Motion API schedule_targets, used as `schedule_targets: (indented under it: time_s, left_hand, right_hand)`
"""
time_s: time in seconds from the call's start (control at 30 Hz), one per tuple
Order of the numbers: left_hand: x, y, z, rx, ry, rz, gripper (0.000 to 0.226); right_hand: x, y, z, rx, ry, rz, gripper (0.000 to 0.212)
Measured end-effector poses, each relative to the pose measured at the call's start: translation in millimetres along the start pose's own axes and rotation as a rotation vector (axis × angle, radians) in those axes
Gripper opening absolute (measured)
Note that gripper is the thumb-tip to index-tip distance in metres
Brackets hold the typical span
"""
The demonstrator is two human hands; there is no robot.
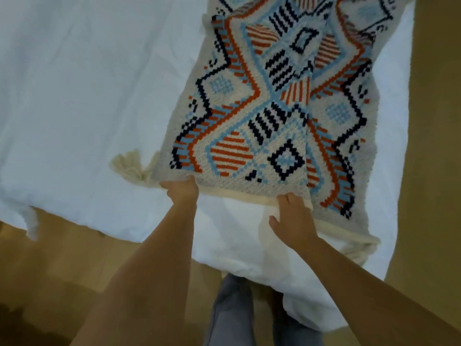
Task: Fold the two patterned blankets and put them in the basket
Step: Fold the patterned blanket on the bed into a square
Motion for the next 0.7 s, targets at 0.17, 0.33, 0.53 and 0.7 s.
schedule_targets:
  time_s: [0.17, 0.33, 0.53, 0.7]
  left_hand:
    - [24.2, 2.3, -2.1, -0.339, 0.085, 0.058, 0.057]
    - [32.2, 25.5, 31.7, -0.008, -0.27, 0.06, 0.014]
    - [56.1, 113.8, 63.6, 0.049, -0.444, 0.235, 0.014]
    - [75.9, 130.7, 64.5, 0.197, -0.488, 0.194, 0.017]
  right_hand:
    - [-2.4, -13.0, -7.8, -0.023, 0.005, 0.011, 0.044]
    - [-2.9, -15.2, -14.9, -0.01, -0.006, 0.053, 0.043]
    - [-4.9, -18.3, -16.5, -0.032, -0.051, 0.066, 0.047]
    - [-6.0, -33.5, -14.3, -0.082, -0.088, 0.046, 0.05]
Point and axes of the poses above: each hand's wrist, its own x-axis towards the middle knuckle, its own y-axis out of the back of the hand, z = x × y, the point moved 7 cm from there along x, towards the middle knuckle, and after that the axes turned 15 degrees about -x, right-handed, at the moved point
